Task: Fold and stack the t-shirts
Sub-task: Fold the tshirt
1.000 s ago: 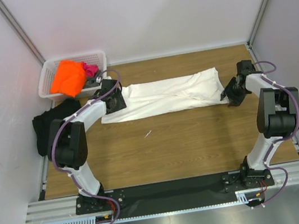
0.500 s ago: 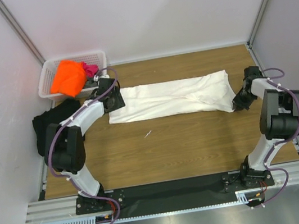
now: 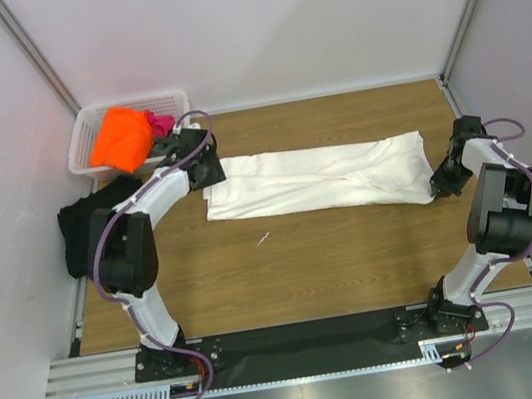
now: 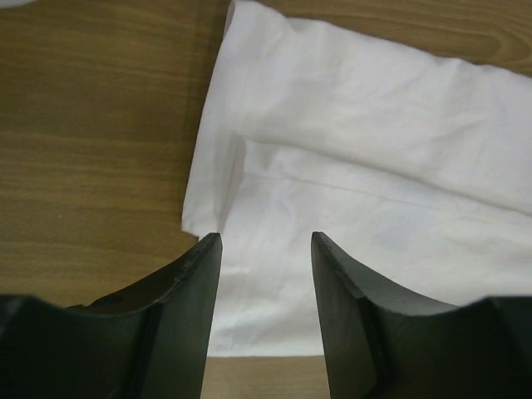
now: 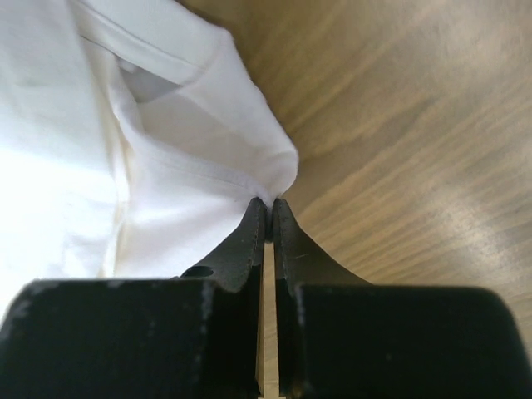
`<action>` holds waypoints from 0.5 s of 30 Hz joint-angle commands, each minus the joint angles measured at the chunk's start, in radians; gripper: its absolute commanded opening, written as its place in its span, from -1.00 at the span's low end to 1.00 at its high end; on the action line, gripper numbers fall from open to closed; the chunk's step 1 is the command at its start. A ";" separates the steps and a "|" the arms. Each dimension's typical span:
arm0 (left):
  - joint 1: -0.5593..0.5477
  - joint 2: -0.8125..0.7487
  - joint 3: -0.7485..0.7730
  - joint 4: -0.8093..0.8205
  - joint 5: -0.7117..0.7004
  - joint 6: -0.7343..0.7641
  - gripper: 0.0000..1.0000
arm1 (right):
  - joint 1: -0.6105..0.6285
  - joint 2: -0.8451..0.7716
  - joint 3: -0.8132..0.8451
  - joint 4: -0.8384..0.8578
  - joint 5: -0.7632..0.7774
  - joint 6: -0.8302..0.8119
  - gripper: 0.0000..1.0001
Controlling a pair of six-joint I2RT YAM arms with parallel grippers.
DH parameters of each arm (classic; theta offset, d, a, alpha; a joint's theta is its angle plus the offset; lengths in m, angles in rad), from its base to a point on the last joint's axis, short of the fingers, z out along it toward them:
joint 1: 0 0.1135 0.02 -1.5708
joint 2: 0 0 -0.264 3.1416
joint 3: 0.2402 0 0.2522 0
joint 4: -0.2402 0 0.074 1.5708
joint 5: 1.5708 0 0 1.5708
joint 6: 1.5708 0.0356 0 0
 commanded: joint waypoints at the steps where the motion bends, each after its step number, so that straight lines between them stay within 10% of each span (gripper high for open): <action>1: -0.007 0.060 0.086 0.026 0.033 0.032 0.05 | -0.008 0.030 0.077 0.011 -0.011 -0.044 -1.00; 15: -0.007 0.185 0.183 -0.032 -0.052 0.001 -0.13 | -0.008 0.008 0.071 0.009 -0.051 -0.031 -1.00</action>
